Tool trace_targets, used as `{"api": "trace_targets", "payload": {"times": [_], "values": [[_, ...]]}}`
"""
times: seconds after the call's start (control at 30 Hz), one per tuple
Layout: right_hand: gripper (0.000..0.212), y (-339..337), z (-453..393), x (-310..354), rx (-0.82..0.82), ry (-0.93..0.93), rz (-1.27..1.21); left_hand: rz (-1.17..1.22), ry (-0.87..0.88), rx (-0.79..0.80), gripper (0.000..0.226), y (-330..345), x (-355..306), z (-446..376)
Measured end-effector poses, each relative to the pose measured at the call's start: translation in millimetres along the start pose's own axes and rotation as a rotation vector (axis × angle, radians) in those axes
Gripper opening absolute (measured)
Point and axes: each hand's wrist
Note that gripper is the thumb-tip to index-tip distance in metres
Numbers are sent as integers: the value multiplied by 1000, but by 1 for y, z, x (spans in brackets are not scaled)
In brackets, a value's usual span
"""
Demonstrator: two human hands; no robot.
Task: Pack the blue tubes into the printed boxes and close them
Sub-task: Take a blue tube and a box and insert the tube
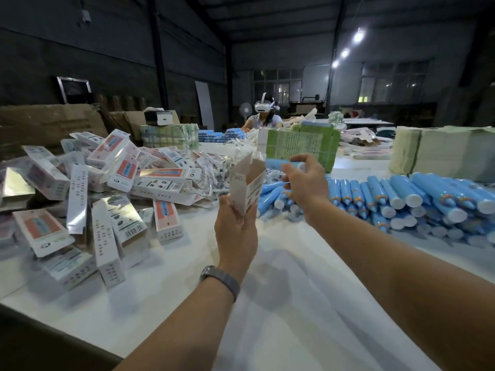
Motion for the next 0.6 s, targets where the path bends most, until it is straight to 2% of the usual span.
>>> {"api": "trace_targets", "payload": {"times": [0.13,0.2,0.3,0.43,0.53,0.6], "values": [[14,-12,19,14,-24,220,-405,-27,-37,17,29,0,-1,-1],[10,-16,30,19,-8,331,-581,-40,-35,16,30,0,-2,-1],[15,-21,44,30,81,461,-764,-41,-47,42,30,1,-4,0],[4,-28,63,38,164,416,-713,-80,1,101,28,2,-6,2],[37,-38,71,41,81,306,-684,-105,50,139,28,2,-4,4],[43,-45,74,42,48,189,-578,-114,76,167,26,2,-4,6]]}}
Point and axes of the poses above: each hand's wrist, its own z-axis away from the middle knuckle, its own y-axis out of the palm, x = y × z, and after that the axes turned 7 degrees about -z, right-handed
